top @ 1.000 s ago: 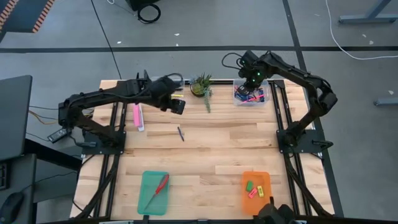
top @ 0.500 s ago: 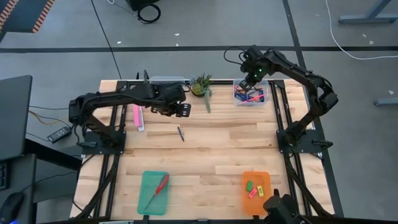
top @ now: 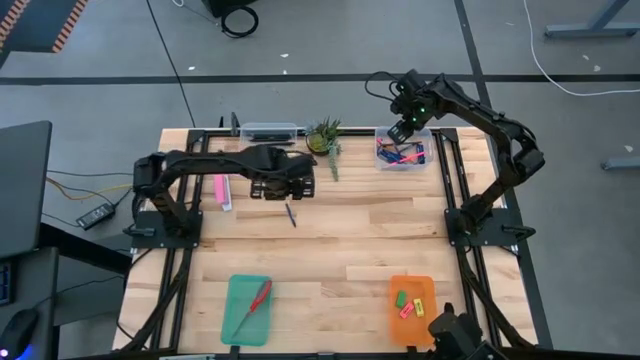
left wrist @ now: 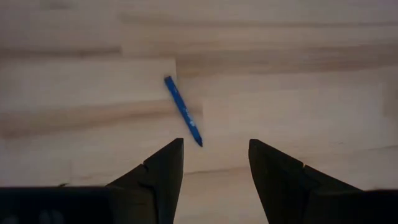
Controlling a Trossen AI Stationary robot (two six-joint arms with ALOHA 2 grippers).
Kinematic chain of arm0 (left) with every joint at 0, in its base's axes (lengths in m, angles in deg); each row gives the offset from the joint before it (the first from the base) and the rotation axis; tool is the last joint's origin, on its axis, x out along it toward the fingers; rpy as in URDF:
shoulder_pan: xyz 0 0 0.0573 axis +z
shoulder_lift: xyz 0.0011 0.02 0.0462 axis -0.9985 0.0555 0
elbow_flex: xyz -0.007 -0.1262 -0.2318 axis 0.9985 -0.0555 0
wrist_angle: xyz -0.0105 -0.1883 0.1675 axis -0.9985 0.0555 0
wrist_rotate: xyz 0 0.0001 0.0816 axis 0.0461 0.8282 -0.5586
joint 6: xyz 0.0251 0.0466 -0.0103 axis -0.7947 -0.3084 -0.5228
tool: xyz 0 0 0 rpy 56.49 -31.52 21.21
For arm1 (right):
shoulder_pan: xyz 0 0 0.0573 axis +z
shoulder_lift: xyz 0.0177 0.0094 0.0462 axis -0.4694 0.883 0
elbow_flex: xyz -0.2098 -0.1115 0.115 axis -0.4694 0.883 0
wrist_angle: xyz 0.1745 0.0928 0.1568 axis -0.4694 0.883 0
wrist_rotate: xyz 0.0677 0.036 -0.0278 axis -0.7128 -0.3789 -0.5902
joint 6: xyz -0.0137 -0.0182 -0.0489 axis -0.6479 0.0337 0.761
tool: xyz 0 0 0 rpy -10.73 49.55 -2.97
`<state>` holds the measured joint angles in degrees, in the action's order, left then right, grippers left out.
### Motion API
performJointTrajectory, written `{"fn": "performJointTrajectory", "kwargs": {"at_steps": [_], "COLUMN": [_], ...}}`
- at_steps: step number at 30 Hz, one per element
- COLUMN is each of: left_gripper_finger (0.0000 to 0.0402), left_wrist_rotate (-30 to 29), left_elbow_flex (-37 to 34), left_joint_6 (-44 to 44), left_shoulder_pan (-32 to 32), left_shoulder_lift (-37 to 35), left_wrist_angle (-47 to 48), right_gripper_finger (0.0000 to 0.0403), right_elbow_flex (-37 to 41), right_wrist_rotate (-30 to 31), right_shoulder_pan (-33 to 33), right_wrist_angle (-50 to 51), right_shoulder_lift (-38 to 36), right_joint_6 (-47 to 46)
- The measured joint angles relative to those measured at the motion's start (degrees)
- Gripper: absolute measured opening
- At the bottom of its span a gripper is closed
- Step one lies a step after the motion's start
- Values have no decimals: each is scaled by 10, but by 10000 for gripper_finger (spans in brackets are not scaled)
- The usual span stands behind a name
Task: Sort crayons/erasers/pens/pencils in bins
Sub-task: Put the blue crayon into the right transparent bin
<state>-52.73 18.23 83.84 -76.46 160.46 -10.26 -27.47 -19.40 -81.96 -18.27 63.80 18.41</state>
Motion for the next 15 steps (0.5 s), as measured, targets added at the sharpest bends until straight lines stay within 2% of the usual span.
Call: {"fn": "performJointTrajectory", "kwargs": {"at_steps": [8, 15], "left_gripper_finger": [190, 190], "left_wrist_rotate": [48, 95], "left_elbow_flex": [0, 0], "left_joint_6": [92, 119], "left_shoulder_pan": [-13, -17], "left_shoulder_lift": [68, 125], "left_wrist_angle": [-2, -6], "right_gripper_finger": [133, 133], "right_elbow_flex": [0, 0], "right_wrist_rotate": [-122, -139], "right_shoulder_pan": [27, 62], "right_wrist_angle": [10, 11], "right_shoulder_lift": [-17, -74], "right_joint_6": [-37, -30]}}
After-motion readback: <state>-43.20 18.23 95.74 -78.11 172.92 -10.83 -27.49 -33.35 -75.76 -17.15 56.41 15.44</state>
